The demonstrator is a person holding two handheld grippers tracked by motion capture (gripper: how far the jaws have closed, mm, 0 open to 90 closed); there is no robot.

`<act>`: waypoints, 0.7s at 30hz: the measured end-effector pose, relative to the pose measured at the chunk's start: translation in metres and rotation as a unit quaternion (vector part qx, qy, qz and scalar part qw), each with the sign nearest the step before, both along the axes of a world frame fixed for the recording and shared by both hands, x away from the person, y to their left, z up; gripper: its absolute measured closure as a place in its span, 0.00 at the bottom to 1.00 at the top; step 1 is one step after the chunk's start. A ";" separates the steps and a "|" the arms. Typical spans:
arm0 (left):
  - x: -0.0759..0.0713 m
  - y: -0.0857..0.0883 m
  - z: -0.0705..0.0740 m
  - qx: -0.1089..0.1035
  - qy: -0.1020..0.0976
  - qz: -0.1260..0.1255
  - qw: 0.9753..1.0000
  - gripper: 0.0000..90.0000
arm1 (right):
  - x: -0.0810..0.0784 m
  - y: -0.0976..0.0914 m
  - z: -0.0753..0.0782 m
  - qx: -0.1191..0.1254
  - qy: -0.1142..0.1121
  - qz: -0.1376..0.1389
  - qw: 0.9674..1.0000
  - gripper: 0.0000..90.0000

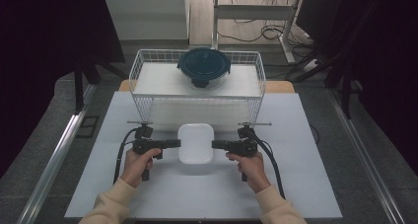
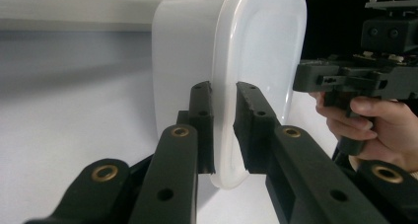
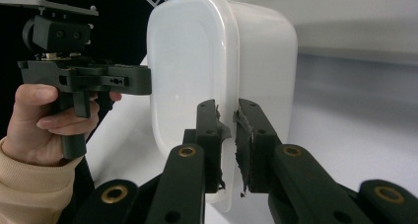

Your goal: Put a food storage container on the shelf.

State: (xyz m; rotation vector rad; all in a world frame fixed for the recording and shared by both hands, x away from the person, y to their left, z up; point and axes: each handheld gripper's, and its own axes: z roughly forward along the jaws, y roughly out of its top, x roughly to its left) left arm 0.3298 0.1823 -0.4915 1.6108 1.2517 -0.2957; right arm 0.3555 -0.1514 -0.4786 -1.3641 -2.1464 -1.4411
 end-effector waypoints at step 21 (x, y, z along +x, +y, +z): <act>-0.029 -0.002 0.055 0.009 -0.091 -0.004 0.996 0.87 | -0.030 -0.002 0.057 -0.008 -0.111 0.019 0.994 0.89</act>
